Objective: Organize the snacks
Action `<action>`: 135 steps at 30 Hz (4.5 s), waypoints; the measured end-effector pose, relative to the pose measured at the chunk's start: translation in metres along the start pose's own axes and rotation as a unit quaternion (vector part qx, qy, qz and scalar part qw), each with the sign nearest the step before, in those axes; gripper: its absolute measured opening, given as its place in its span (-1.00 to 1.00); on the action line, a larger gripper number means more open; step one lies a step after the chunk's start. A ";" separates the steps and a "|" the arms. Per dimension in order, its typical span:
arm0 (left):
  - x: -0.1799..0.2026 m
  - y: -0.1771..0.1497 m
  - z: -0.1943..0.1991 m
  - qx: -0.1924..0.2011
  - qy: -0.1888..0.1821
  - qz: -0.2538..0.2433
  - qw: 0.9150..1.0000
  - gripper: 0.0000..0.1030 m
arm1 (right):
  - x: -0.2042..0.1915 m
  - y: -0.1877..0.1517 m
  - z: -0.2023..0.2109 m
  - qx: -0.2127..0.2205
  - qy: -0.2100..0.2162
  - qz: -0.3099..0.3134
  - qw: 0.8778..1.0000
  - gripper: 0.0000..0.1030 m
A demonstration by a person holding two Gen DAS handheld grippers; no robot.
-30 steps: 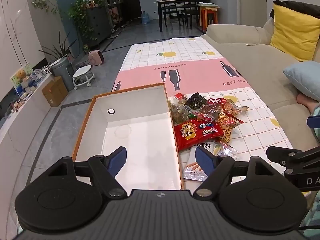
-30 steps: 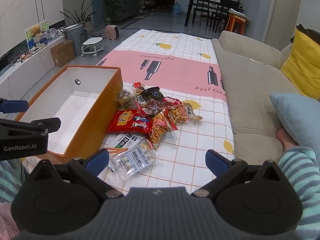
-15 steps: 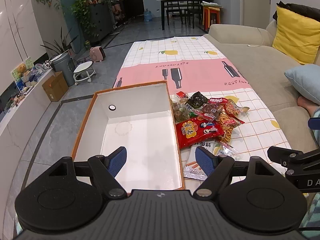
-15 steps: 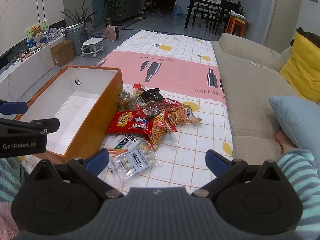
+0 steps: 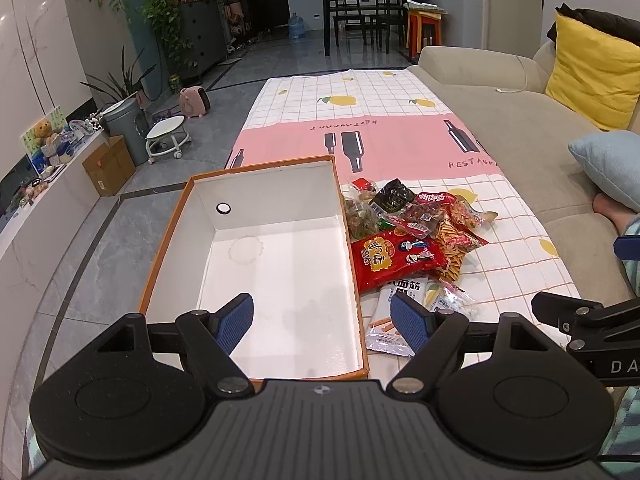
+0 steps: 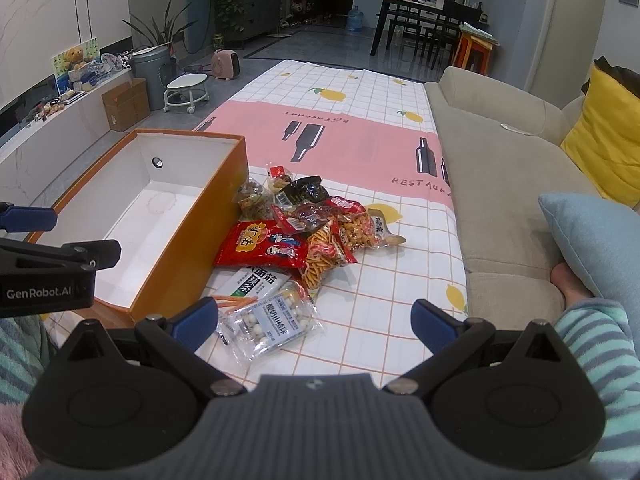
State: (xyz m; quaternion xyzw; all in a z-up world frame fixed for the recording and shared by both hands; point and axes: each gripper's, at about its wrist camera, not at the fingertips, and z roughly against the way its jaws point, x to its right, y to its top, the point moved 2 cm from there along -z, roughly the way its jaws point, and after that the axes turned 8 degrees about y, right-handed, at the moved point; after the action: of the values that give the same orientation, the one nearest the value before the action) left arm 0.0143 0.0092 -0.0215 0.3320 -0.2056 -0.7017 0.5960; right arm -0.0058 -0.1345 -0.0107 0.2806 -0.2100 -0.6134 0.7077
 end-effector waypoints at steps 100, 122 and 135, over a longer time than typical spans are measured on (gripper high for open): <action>0.080 0.071 -0.131 -0.077 -0.195 -0.242 0.947 0.50 | 0.083 0.023 -0.153 -0.040 0.118 -0.060 0.990 0.45; 0.145 0.043 -0.201 -0.109 -0.172 -0.430 0.880 0.61 | 0.106 0.027 -0.210 -0.059 0.137 -0.145 0.978 -0.20; 0.155 0.035 -0.213 -0.092 -0.117 -0.442 0.885 0.21 | 0.107 0.025 -0.211 -0.065 0.140 -0.155 0.976 -0.20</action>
State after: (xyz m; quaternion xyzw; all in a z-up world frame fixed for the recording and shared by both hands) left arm 0.1796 -0.1264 -0.1795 0.2472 -0.0404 -0.9419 0.2237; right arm 0.1654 -0.2082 -0.1578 0.3464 -0.0230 -0.6823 0.6434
